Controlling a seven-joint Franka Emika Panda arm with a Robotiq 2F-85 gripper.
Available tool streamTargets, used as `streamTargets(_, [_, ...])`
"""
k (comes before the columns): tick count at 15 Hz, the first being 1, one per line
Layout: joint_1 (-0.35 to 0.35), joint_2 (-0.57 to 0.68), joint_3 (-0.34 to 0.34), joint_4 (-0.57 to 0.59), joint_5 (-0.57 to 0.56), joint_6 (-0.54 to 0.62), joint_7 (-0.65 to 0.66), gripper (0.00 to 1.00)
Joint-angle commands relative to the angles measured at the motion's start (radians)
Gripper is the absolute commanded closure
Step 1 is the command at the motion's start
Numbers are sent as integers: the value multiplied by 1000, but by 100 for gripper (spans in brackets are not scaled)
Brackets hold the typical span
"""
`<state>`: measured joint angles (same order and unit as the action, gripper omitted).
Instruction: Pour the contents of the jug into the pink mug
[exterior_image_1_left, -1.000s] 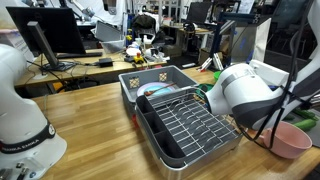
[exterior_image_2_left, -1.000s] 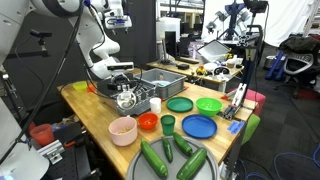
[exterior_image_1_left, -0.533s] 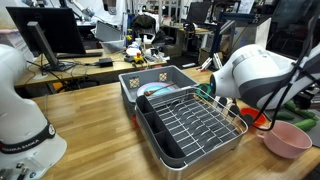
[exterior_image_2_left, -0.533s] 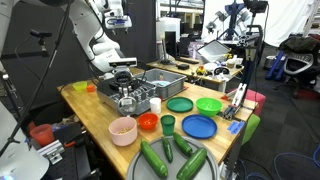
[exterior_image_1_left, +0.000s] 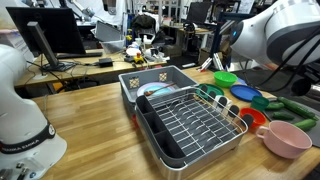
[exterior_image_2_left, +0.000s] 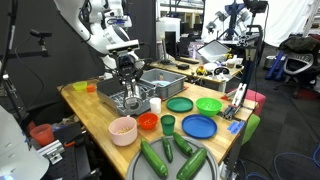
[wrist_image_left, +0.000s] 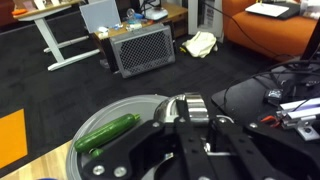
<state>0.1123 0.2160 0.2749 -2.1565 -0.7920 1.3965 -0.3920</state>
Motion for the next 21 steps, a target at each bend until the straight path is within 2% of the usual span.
streamTargets(1, [-19, -122, -43, -64, 76, 166, -5, 96])
streamTargets(9, [-26, -273, -157, -145, 214, 569, -8, 96])
streamTargets(14, [-25, -330, -207, -213, 298, 866, -109, 96])
streamTargets(15, [-18, -287, -193, -158, 261, 765, -54, 96])
streamTargets(16, [-18, -291, -195, -164, 265, 782, -61, 84])
streamTargets(21, [-16, -286, -194, -164, 265, 780, -58, 84])
